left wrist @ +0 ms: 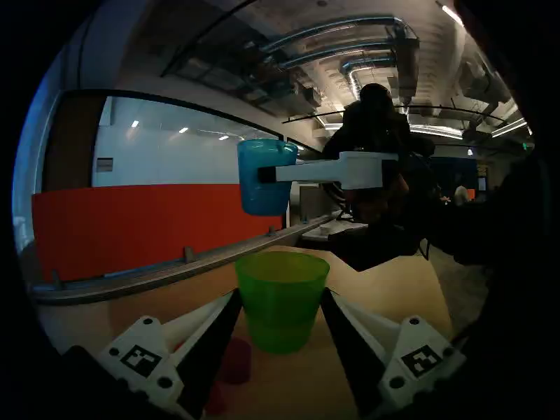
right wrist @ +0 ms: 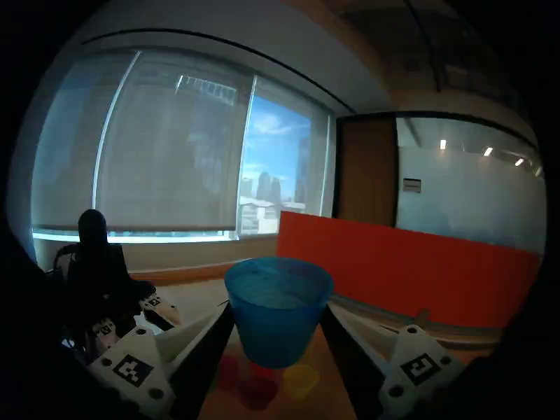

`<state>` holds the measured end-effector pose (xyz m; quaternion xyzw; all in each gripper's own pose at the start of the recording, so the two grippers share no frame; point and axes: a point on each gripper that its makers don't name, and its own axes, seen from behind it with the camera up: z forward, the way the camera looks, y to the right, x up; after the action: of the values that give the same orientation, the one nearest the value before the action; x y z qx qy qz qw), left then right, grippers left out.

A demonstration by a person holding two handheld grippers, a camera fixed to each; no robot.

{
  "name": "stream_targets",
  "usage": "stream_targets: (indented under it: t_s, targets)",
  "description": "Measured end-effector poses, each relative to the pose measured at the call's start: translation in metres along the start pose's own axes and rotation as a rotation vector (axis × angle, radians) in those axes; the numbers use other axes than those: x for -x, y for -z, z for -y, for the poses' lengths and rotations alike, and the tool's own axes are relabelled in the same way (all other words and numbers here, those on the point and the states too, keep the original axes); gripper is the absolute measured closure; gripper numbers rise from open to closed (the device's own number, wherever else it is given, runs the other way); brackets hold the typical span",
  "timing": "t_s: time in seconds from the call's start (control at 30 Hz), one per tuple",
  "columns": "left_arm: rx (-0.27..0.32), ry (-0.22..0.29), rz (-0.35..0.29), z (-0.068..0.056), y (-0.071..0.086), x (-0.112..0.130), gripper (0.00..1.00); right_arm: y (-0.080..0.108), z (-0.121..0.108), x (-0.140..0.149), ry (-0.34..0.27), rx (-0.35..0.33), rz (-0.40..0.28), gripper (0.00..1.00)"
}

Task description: Pour water

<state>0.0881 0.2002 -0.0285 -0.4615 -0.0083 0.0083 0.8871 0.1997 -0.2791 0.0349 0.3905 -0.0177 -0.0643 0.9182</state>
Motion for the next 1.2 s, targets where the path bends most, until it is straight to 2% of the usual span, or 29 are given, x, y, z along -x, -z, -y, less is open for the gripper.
stream_targets:
  t_s: [0.17, 0.47, 0.77, 1.2]
  targets:
    - [0.005, 0.002, 0.004, -0.001, -0.001, 0.002, 0.18, 0.003, -0.007, -0.001, -0.012, 0.009, -0.009, 0.14]
    - [0.007, 0.01, 0.033, -0.001, -0.004, 0.01, 0.18, 0.008, -0.018, 0.015, 0.025, 0.035, 0.023, 0.14]
    - [0.019, 0.014, 0.111, -0.003, -0.006, 0.037, 0.19, 0.013, -0.032, 0.04, 0.034, 0.05, 0.077, 0.15]
    - [0.045, 0.01, 0.232, -0.008, -0.008, 0.077, 0.18, 0.017, -0.047, 0.08, 0.001, 0.044, 0.136, 0.14]
